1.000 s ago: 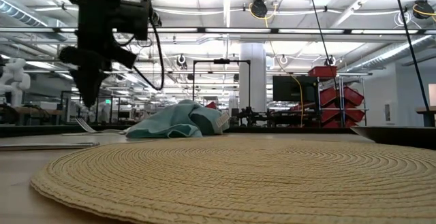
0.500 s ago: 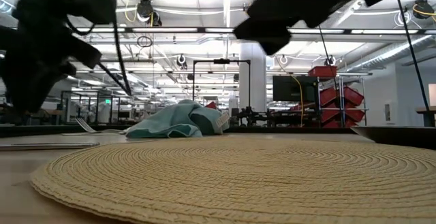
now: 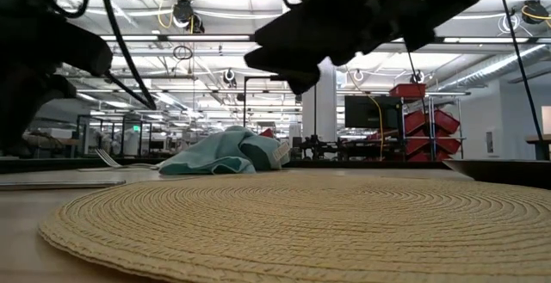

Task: Set table place
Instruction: Move the silver knife to the top right of the table

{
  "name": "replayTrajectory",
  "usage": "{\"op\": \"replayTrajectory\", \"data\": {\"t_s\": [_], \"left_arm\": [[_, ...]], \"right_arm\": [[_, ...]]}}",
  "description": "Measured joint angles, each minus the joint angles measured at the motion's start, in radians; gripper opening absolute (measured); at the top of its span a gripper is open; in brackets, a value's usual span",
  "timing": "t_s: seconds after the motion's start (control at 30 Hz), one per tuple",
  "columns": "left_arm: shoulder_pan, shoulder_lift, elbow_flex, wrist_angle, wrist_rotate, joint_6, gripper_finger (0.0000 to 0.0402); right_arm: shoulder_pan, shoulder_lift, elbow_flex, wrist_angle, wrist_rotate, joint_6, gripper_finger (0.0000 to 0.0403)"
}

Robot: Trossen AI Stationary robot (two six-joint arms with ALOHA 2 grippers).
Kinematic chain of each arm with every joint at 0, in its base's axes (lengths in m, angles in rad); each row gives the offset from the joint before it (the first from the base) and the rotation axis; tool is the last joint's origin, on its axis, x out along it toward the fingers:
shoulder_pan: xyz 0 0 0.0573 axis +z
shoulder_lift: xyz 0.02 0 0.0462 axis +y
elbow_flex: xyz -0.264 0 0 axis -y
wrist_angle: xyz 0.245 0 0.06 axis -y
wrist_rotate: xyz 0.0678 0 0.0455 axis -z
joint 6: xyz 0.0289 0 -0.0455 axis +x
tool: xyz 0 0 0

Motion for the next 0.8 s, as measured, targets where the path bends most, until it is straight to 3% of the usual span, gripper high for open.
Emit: {"op": "replayTrajectory", "data": {"t_s": [0.23, 0.63, 0.73, 0.8], "left_arm": [[-0.061, 0.078, 0.000, 0.126, 0.006, -0.053, 0.0137], [-0.062, 0.257, 0.008, 0.169, -0.061, -0.054, 0.0134], [-0.062, 0.260, 0.006, 0.173, -0.102, -0.055, 0.0104], [-0.056, 0.260, 0.005, 0.179, -0.130, -0.052, 0.0055]], "right_arm": [[-0.023, 0.075, 0.097, -0.016, -0.082, -0.017, 0.0155], [-0.006, 0.089, 0.123, -0.062, -0.087, -0.022, 0.0155], [0.000, 0.089, 0.123, -0.072, -0.087, -0.023, 0.0155], [0.002, 0.089, 0.123, -0.072, -0.087, -0.023, 0.0155]]}}
